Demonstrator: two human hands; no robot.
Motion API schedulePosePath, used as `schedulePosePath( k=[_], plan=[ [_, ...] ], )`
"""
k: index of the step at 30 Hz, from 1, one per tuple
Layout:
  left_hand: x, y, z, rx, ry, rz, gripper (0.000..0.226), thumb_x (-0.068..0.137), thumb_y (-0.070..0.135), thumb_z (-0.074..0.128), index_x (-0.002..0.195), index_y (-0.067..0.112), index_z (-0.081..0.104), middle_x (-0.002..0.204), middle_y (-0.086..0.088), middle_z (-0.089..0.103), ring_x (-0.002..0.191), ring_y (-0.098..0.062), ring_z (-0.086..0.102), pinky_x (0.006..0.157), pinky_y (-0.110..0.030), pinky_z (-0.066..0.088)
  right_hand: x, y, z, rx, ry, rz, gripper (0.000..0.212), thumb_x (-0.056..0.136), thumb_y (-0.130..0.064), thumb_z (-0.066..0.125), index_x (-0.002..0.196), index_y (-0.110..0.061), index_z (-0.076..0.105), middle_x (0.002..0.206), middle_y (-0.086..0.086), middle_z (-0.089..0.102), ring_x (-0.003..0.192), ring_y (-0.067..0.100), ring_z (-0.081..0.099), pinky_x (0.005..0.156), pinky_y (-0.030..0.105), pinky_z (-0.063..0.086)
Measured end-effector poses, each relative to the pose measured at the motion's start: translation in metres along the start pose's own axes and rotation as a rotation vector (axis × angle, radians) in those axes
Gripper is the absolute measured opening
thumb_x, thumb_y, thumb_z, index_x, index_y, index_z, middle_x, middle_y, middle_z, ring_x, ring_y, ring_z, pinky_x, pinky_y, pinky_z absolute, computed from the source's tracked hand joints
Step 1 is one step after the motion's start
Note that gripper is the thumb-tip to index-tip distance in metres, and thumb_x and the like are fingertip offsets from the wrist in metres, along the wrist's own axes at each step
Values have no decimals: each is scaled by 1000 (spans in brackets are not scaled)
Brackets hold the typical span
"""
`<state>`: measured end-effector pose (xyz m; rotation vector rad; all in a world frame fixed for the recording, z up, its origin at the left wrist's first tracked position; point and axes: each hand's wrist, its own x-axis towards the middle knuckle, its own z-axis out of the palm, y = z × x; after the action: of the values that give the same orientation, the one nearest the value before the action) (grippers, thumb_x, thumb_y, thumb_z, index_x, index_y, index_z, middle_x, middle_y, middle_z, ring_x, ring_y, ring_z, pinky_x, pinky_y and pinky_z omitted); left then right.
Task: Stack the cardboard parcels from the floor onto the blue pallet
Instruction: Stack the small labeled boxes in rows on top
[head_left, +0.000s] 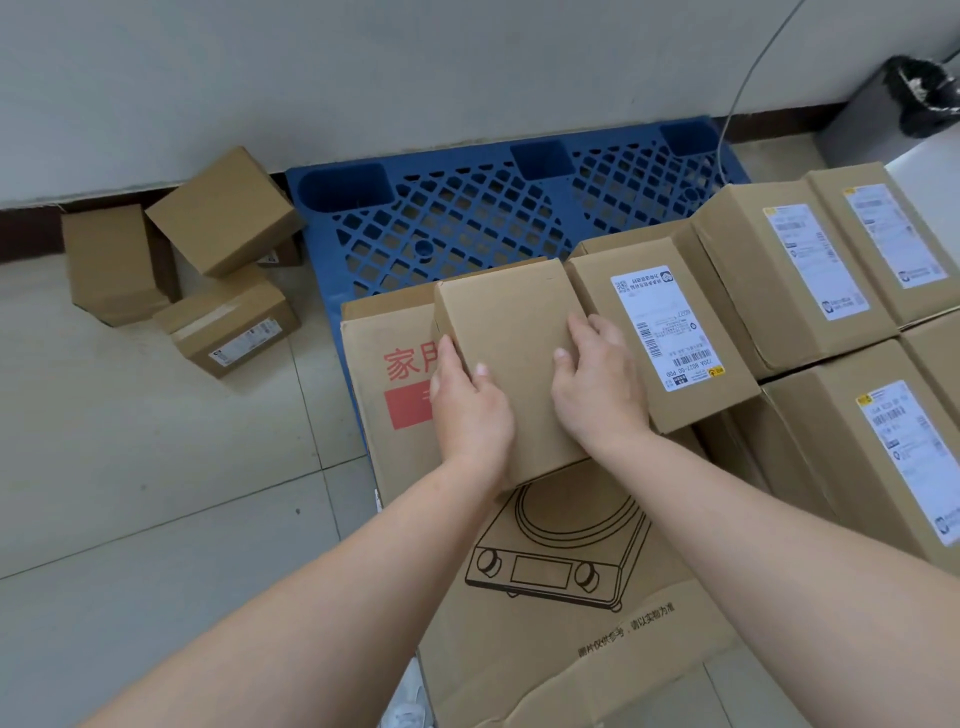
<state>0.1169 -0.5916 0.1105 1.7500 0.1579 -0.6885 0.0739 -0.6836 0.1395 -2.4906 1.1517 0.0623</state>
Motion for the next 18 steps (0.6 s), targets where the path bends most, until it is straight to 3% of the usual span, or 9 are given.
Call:
schedulePosePath(
  k=[5,13,16,18],
  plan=[
    [1,3,2,97,-42,22,55,100,18,35,152,19,14,156,-4,24,143,-21,24,118,-39,21,-1,-3,2,-59,67,-13,40,96,-22,44,134,-8,47,150,9,31,137,25,28,109,33,23],
    [7,14,-17,108,-107,11,57,101,28,34,152,26,9,155,-1,26,143,-22,26,116,-42,25,3,-21,4,64,150,-62,42,94,-15,45,136,-9,44,147,9,36,139,24,26,112,33,20],
    [15,30,-37,79,-67,18,57,99,35,33,151,32,9,154,-3,27,140,-26,32,109,-50,36,9,-46,0,139,186,-111,42,94,-14,45,136,-11,45,145,8,39,137,23,30,112,33,22],
    [26,45,-56,60,2,23,54,101,34,32,151,31,12,157,1,22,141,-21,29,112,-46,32,15,-67,-3,182,197,-144,41,95,-15,44,136,-12,45,144,7,40,136,21,32,112,33,23]
  ],
)
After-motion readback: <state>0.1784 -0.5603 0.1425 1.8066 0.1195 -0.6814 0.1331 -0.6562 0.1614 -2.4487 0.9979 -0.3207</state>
